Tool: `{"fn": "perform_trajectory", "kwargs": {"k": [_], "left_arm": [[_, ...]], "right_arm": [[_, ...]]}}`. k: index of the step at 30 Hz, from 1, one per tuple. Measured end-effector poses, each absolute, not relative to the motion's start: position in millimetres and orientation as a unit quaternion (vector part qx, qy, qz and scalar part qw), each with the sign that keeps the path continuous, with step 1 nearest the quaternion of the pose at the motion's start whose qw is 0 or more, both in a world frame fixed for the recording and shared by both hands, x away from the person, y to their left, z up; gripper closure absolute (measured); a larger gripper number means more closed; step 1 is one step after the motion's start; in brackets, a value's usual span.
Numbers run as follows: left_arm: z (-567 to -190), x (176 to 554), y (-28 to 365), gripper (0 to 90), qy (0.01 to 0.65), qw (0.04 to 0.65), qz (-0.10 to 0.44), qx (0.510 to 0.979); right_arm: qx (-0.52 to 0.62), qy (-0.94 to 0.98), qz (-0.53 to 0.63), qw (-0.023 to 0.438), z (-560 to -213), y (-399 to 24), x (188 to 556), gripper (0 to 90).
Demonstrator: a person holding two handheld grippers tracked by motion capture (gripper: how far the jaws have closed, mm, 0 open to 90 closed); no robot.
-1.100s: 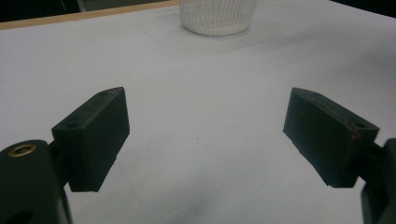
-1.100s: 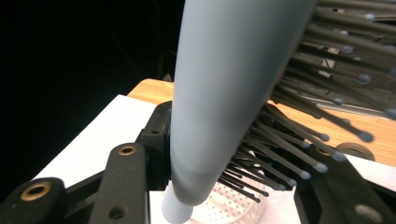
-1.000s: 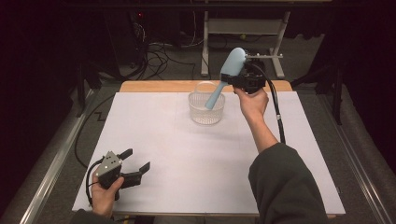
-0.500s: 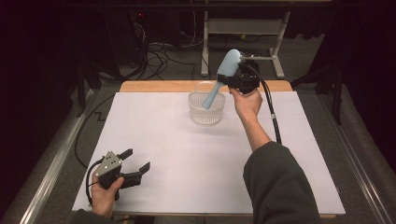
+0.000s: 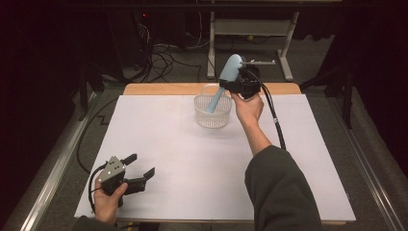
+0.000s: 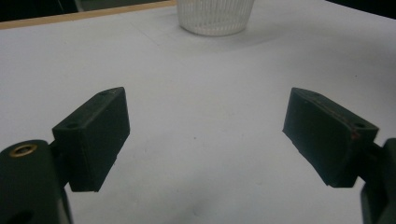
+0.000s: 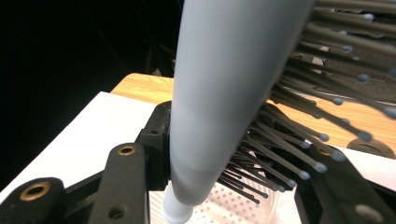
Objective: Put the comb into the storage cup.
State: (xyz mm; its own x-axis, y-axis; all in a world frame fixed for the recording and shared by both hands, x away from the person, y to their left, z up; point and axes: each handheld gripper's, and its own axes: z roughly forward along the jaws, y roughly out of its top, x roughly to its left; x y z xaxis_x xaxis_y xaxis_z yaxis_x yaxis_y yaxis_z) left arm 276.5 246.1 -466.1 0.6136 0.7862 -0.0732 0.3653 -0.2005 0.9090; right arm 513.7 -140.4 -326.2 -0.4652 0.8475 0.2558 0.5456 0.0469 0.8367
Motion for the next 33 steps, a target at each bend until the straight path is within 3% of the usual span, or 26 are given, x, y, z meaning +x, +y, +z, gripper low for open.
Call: {"fn": "perform_trajectory", "kwargs": {"k": [33], "left_arm": [[-465.9,275.8,247.0,15.3,0.391,0.5,0.212,0.743]], "right_arm": [[0.491,0.722,0.46,0.158,-357.2,-113.9,518.6,52.9]]}}
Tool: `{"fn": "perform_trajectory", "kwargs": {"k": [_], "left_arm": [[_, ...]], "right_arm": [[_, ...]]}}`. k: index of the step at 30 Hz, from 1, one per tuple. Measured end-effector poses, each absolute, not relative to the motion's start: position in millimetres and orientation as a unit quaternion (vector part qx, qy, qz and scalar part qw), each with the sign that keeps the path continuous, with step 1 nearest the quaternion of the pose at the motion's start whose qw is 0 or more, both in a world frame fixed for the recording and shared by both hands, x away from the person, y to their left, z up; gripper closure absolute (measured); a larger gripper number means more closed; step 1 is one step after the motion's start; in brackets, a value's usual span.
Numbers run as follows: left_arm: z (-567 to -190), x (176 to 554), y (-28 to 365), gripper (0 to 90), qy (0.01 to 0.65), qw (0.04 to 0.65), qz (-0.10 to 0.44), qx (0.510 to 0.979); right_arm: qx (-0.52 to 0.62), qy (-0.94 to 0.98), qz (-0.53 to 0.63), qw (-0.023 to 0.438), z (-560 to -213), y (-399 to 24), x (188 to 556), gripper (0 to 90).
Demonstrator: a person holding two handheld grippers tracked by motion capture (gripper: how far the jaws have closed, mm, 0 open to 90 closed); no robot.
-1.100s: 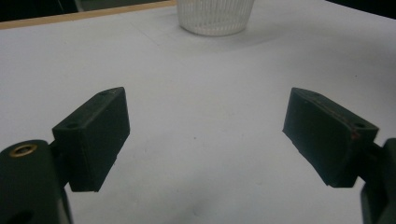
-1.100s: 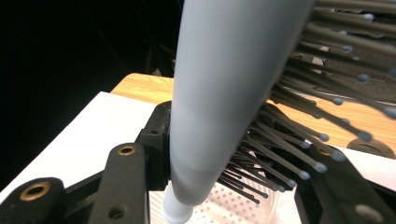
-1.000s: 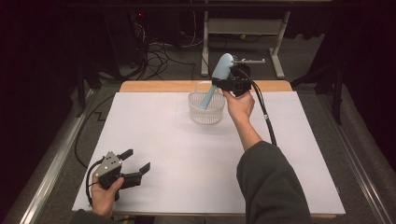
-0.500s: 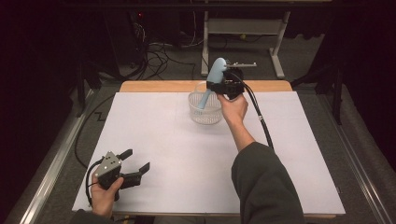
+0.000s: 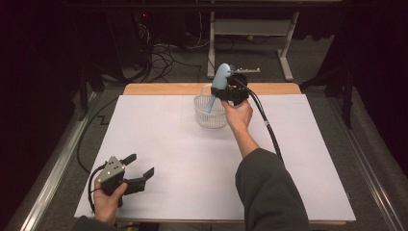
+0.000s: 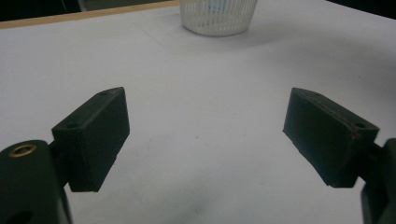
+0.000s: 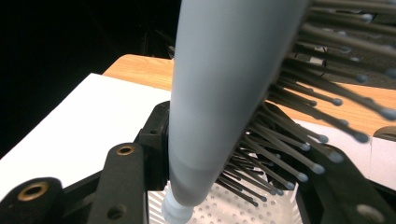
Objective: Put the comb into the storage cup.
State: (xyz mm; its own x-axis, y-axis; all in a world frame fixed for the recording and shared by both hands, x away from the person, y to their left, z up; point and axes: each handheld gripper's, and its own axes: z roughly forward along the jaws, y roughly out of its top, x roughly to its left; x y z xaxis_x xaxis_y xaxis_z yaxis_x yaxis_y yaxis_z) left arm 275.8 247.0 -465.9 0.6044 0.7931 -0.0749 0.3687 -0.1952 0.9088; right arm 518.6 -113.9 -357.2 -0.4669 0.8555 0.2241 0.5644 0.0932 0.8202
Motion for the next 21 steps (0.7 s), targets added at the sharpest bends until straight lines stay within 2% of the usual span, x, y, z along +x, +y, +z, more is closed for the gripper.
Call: {"fn": "perform_trajectory", "kwargs": {"k": [21], "left_arm": [[-466.2,275.8,246.6,15.3,0.391,0.501,0.212,0.742]], "right_arm": [[0.502,0.72,0.453,0.157,-373.2,-115.8,517.9,52.3]]}}
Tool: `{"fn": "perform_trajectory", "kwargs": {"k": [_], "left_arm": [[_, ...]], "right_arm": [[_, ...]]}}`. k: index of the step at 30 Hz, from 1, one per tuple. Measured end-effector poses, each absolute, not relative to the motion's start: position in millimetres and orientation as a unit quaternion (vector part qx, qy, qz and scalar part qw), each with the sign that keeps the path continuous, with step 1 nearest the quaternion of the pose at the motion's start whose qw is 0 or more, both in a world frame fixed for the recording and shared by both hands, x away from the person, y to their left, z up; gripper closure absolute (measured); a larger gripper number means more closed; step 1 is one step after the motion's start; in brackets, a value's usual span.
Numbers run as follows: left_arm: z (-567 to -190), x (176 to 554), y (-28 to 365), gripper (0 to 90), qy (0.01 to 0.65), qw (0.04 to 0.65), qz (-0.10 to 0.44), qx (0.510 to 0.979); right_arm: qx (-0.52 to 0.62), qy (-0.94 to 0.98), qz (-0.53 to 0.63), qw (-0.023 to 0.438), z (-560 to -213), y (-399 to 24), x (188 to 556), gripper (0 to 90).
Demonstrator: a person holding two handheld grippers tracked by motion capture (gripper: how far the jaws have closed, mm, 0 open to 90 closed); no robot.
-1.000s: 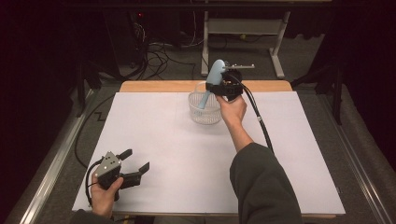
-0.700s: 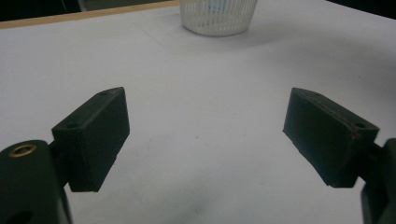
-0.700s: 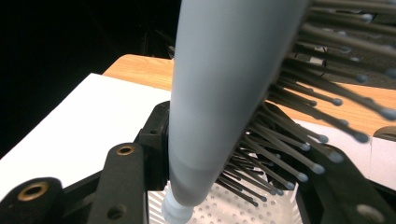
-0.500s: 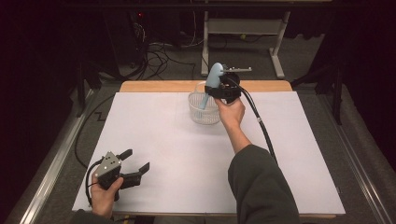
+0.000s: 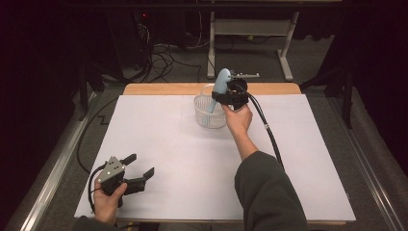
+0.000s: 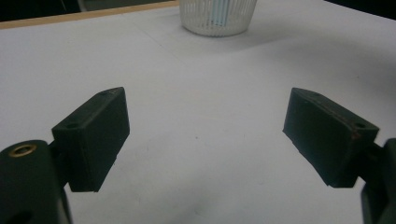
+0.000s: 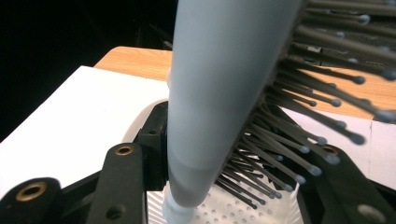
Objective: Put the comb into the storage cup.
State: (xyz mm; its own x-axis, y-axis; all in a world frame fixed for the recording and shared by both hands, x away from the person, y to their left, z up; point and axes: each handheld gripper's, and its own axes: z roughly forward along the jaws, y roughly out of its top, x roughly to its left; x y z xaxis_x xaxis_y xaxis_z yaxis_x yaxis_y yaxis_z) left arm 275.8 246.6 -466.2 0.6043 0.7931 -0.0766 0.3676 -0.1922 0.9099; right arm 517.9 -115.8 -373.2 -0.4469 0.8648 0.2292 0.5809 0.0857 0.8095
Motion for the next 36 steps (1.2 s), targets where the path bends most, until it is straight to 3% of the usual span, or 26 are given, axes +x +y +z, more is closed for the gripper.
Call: {"fn": "perform_trajectory", "kwargs": {"k": [36], "left_arm": [[-466.1,276.2,246.7,15.3,0.391,0.5,0.212,0.743]], "right_arm": [[0.509,0.739,0.413,0.157,-374.1,-121.9,520.0,43.8]]}}
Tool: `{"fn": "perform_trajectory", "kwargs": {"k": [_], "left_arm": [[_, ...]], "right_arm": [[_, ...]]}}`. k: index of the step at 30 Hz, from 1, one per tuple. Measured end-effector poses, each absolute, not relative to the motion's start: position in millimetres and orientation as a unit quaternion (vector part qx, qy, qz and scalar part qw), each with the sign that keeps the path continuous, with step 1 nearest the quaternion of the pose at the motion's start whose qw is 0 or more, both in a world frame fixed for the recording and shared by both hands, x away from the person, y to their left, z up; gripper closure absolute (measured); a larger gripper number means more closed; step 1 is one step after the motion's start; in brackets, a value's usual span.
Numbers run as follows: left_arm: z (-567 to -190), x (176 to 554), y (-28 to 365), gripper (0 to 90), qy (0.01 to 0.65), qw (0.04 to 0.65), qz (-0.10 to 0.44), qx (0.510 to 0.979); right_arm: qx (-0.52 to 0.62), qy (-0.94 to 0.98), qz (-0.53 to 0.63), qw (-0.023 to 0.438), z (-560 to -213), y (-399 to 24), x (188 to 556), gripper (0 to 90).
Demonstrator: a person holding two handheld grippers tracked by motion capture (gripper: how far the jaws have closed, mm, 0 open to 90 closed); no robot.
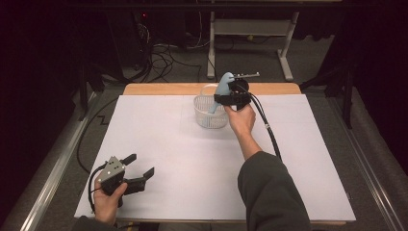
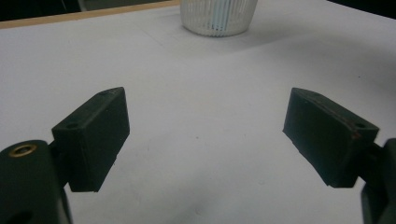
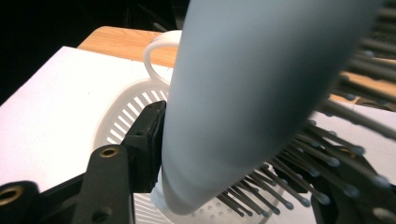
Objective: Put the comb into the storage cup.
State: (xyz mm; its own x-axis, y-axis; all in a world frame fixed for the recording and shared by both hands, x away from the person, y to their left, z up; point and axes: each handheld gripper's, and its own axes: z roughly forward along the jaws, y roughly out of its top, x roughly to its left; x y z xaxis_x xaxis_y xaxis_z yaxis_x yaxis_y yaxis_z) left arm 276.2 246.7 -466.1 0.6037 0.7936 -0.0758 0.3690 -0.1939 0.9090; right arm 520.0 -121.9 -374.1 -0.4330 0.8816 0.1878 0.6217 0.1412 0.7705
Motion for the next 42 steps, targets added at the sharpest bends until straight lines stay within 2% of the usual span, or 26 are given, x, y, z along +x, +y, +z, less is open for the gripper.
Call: {"fn": "perform_trajectory", "kwargs": {"k": [18,42], "left_arm": [[-466.0,276.4,247.7,15.3,0.392,0.501,0.212,0.742],[-465.5,276.0,248.4,15.3,0.391,0.503,0.215,0.74]], "right_arm": [[0.505,0.752,0.395,0.155,-372.2,-130.2,521.2,38.0],[0.5,0.76,0.387,0.15,-371.0,-137.1,519.5,35.7]]}}
